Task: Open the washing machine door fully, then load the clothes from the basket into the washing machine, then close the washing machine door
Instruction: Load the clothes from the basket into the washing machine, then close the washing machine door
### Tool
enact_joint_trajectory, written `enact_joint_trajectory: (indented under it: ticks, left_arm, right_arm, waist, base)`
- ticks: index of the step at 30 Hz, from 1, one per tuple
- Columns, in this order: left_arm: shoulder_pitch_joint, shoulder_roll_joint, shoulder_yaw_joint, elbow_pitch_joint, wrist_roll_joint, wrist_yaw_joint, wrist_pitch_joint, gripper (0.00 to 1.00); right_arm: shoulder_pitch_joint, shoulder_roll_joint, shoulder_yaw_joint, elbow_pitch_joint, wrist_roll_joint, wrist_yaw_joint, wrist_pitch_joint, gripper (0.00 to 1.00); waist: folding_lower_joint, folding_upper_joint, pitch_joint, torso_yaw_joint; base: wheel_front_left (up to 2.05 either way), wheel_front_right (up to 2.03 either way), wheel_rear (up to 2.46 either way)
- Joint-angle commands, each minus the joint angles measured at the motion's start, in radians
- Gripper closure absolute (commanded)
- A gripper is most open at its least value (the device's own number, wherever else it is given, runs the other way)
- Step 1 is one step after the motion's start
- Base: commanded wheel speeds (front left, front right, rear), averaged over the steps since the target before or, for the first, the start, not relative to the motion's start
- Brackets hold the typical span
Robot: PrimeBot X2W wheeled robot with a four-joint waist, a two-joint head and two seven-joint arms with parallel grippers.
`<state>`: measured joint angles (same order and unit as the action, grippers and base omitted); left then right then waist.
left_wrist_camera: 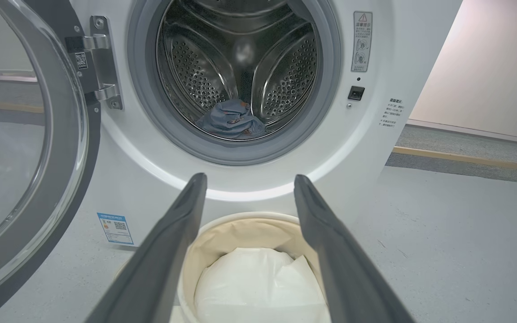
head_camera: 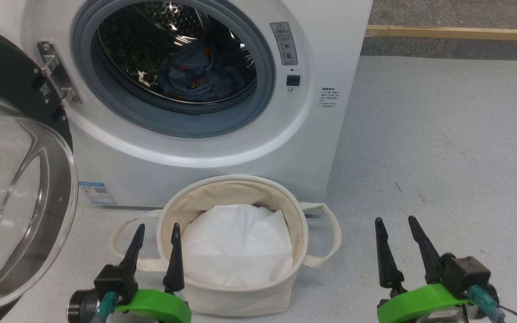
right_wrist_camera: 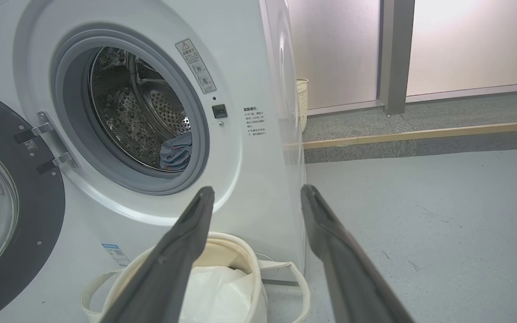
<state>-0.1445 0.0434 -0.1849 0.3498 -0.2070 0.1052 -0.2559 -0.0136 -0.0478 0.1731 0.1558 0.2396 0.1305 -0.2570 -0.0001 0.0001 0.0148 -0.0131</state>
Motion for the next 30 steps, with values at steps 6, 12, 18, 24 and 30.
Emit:
enact_joint_trajectory:
  ticks: [6, 12, 18, 24, 30]
  left_arm:
    - [-0.019, 0.007, 0.028, -0.036, 0.001, 0.001, -0.006, 0.00]
    - [-0.018, 0.007, 0.058, -0.028, -0.029, 0.015, -0.006, 0.00]
    - [-0.027, 0.007, 0.059, -0.025, -0.033, 0.006, -0.006, 0.00]
    - [-0.042, 0.007, 0.046, -0.022, -0.034, 0.005, -0.006, 0.00]
    - [-0.047, 0.007, 0.048, -0.024, 0.020, 0.019, -0.006, 0.00]
  right_arm:
    - [-0.014, -0.002, 0.021, -0.020, 0.005, 0.000, -0.005, 0.00]
    - [-0.011, -0.002, 0.024, -0.016, 0.010, 0.000, -0.005, 0.00]
    - [-0.006, -0.002, 0.021, -0.018, 0.012, 0.000, -0.005, 0.00]
    - [-0.010, -0.002, 0.022, -0.015, 0.012, 0.000, -0.005, 0.00]
    - [-0.009, -0.002, 0.021, -0.011, 0.011, 0.000, -0.005, 0.00]
  waist:
    - [0.0001, -0.0001, -0.009, -0.006]
    - [0.0001, -0.0001, -0.017, -0.014]
    - [0.0001, -0.0001, -0.013, -0.011]
    - [0.0001, -0.0001, -0.002, -0.009]
    - [0.0001, -0.0001, 0.005, -0.006]
  base:
    - [0.00, 0.00, 0.00]
    - [0.00, 0.01, 0.00]
    - [-0.59, 0.41, 0.17]
    - [-1.57, 1.30, 0.28]
    - [-2.10, 2.03, 0.07]
